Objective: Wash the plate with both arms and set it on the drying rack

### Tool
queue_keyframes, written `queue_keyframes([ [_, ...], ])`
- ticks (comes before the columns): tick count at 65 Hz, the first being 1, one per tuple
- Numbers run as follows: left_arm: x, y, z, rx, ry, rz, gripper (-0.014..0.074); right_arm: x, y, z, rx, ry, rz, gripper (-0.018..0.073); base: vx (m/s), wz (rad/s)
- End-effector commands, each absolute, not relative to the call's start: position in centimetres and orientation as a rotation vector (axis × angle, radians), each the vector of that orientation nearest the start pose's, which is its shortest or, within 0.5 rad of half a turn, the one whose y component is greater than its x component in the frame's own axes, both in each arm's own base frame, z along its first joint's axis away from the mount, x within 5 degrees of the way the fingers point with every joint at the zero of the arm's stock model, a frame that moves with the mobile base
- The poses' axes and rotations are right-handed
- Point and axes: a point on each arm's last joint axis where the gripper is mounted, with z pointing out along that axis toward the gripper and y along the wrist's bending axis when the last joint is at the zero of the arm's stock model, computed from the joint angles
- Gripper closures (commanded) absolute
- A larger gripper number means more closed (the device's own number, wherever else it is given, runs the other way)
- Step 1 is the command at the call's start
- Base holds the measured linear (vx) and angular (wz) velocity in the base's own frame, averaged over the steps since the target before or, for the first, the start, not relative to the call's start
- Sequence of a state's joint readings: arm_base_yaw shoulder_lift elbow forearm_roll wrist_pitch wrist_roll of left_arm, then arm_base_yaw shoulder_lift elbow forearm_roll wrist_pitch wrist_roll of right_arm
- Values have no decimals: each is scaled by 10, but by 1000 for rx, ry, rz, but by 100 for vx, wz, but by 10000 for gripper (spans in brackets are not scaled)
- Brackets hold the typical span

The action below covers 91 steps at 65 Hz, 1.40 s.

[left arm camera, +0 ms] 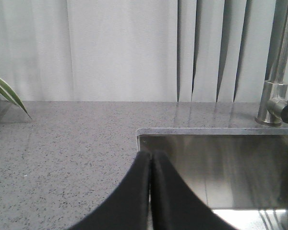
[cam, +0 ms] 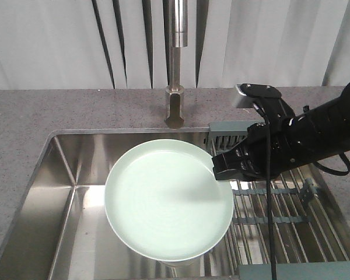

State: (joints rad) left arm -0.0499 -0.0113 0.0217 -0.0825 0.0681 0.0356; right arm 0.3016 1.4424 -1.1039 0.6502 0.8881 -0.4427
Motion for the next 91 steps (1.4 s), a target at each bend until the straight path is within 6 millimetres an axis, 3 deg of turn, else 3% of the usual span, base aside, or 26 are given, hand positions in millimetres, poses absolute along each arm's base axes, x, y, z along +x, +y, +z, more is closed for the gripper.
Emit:
queue_keyframes([
  [1, 53, -3, 217, -6, 1443, -92, 603, 264, 128, 319, -538, 2432, 770, 561, 0, 0],
  [13, 50, -2, 235, -15, 1376, -101, 603, 264, 128, 318, -539, 2433, 771, 561, 0, 0],
  [26, 34, -2, 291, -6, 1297, -109, 603, 264, 128, 319, -538, 2432, 770, 561, 0, 0],
  [37, 32, -3, 333, 8, 1359, -112, 603, 264, 128, 319, -538, 2432, 770, 561, 0, 0],
  [51, 55, -6, 372, 26, 1533, -112, 603, 264, 128, 319, -538, 2432, 770, 561, 0, 0],
  [62, 89, -9, 377, 35, 1739, -114, 603, 264, 128, 319, -538, 2432, 770, 561, 0, 0],
  [75, 130, -11, 360, 31, 1904, -114, 603, 264, 128, 319, -538, 2432, 770, 561, 0, 0],
  [91, 158, -12, 342, 28, 2024, -113, 596, 264, 128, 319, -538, 2432, 770, 561, 0, 0],
])
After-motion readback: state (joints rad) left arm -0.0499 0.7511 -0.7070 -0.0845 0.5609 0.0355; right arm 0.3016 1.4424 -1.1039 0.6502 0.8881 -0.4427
